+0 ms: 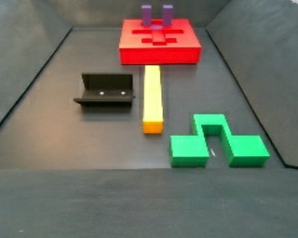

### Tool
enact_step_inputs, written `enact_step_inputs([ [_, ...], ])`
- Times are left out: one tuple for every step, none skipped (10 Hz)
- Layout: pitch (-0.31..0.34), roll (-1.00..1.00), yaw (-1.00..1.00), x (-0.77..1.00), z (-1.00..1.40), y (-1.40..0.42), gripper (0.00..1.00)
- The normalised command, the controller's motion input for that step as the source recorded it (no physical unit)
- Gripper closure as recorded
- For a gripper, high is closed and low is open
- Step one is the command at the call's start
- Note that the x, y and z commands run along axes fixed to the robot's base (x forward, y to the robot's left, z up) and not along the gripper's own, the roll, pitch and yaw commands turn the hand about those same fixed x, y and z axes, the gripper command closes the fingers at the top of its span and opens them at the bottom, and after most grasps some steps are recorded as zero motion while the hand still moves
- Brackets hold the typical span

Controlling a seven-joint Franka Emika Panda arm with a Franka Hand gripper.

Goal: Pick up the blue object. Move up. Place the blue object on the fixture. Regrasp the blue object. Move to above the board. Insert the blue object.
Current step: Move to above the board, then insert the blue object.

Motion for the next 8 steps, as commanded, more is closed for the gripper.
enact_step_inputs([
  [-0.052, -0.4, 0.01, -0.07, 0.01, 0.01, 1.0],
  [-0.033, -0.23, 0.0, -0.04, -0.01, 0.01, 1.0],
  [0.0, -0.01, 0.0, 0.0, 0.0, 0.02, 1.0],
  [0.074, -0.23, 0.03, 0.44, 0.0, 0.35, 1.0],
  [-0.004, -0.5, 0.0, 0.61, 0.0, 0.33, 1.0],
  [-0.084, -0.5, -0.03, 0.63, 0.0, 0.17, 1.0],
  [-0.09, -0.5, 0.0, 0.61, 0.0, 0.2, 1.0],
  [-0.076, -0.5, 0.0, 0.61, 0.0, 0.23, 1.0],
])
